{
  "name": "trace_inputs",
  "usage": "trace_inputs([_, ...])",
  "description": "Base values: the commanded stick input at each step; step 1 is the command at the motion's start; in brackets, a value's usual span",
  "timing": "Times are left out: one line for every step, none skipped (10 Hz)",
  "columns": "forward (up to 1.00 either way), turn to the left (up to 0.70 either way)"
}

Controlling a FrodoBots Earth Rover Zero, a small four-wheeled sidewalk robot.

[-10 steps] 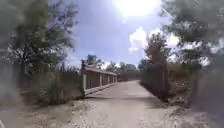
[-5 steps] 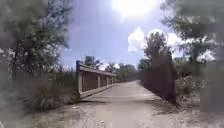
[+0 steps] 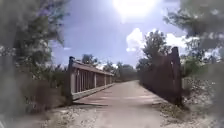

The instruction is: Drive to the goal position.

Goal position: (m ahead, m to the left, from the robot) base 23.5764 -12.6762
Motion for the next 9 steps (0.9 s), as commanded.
trace_inputs([0.7, 0.0])
trace_inputs([0.7, -0.35])
trace_inputs([0.7, -0.3])
trace_inputs([0.7, -0.01])
trace_inputs([0.7, 0.0])
trace_inputs([0.7, 0.0])
trace_inputs([0.7, 0.0])
trace_inputs([0.7, 0.0])
trace_inputs([0.7, 0.0])
